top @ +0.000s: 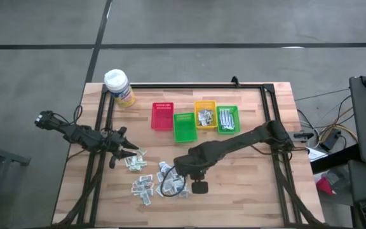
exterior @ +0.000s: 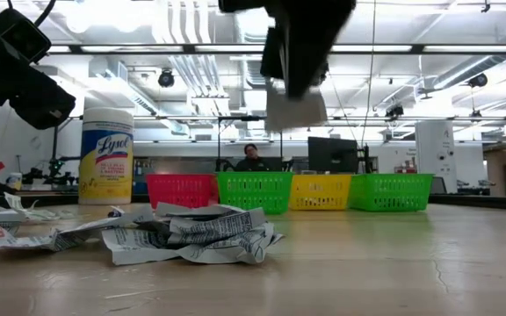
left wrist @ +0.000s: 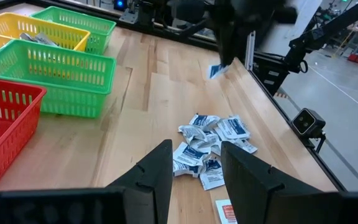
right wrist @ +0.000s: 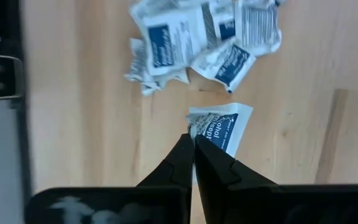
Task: Pick & Place First Aid Supplies
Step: Put the alcohol pad into the yellow basket
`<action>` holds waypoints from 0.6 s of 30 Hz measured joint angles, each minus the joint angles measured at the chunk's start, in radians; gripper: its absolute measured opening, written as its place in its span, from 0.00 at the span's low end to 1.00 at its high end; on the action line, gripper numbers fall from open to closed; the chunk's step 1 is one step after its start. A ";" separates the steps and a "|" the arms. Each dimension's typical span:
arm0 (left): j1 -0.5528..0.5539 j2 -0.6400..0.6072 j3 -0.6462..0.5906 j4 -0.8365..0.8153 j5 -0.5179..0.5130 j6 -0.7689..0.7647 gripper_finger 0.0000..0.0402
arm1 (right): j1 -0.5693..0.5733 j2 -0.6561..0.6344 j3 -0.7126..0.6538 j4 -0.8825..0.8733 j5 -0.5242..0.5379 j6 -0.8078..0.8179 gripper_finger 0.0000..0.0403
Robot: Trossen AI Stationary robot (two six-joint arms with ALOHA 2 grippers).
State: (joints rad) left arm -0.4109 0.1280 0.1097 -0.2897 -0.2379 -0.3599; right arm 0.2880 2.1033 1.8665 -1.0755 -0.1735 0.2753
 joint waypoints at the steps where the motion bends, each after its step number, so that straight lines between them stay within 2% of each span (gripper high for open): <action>1: 0.000 0.000 0.000 0.000 0.000 0.000 0.33 | -0.005 0.000 0.024 -0.019 -0.010 -0.009 0.02; 11: 0.000 0.000 0.000 0.000 0.000 0.000 0.33 | -0.061 0.000 0.286 -0.241 -0.001 -0.084 0.02; 18: 0.000 0.000 0.000 0.000 0.000 0.001 0.33 | -0.085 -0.001 0.427 -0.438 0.186 -0.100 0.02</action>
State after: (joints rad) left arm -0.4107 0.1280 0.1100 -0.2897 -0.2379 -0.3592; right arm 0.2026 2.1025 2.2931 -1.5136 0.0129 0.1753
